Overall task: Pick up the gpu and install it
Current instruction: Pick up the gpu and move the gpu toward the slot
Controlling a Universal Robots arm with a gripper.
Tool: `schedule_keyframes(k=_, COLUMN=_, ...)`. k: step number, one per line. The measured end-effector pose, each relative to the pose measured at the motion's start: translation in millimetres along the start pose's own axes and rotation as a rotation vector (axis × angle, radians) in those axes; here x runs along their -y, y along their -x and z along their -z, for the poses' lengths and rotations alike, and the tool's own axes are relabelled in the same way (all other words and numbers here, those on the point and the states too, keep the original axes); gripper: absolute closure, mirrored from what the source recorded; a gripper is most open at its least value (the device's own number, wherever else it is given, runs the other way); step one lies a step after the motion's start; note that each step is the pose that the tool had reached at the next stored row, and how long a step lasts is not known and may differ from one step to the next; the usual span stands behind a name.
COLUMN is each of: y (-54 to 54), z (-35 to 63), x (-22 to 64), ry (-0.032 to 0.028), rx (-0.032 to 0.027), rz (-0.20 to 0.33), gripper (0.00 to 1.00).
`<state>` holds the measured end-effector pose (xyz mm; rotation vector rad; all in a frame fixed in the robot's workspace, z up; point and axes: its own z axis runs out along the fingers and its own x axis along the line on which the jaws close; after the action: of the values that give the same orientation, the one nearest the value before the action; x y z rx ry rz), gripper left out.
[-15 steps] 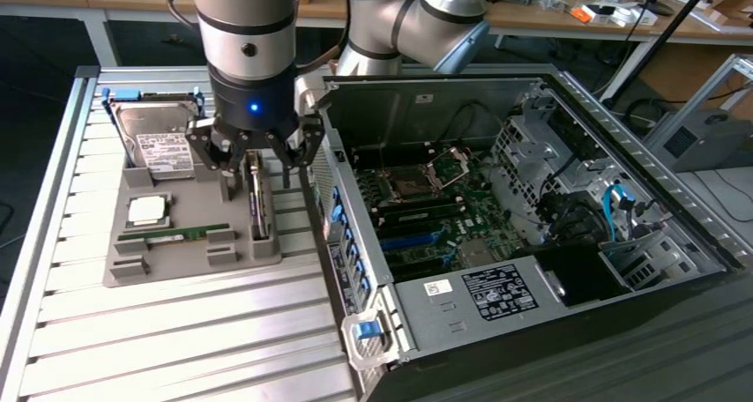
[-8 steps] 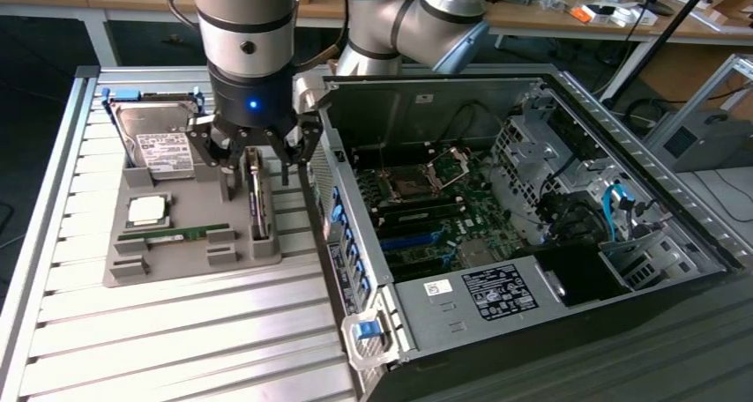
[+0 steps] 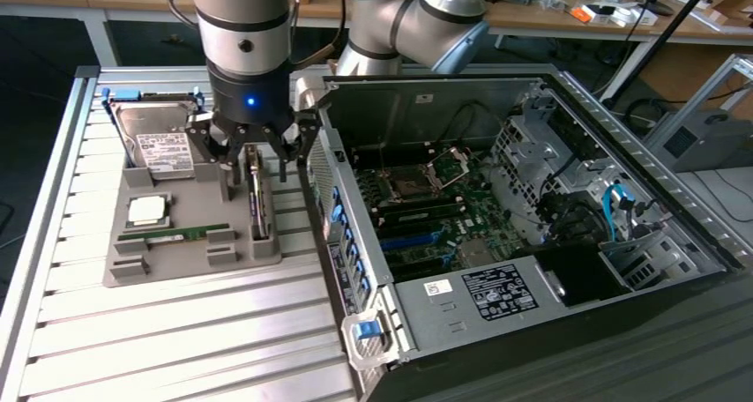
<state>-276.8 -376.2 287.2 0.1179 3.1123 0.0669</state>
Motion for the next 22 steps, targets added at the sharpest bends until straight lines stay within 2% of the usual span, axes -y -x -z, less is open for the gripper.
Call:
schedule_keyframes(k=8, y=-2.4, z=-7.5, x=-9.4, ry=0.0000, rx=0.0000, rz=0.000, gripper=0.40)
schedule_keyframes(k=22, y=-5.2, z=-18.8, x=-16.8, ry=0.0000, rx=0.0000, rz=0.000, gripper=0.40)
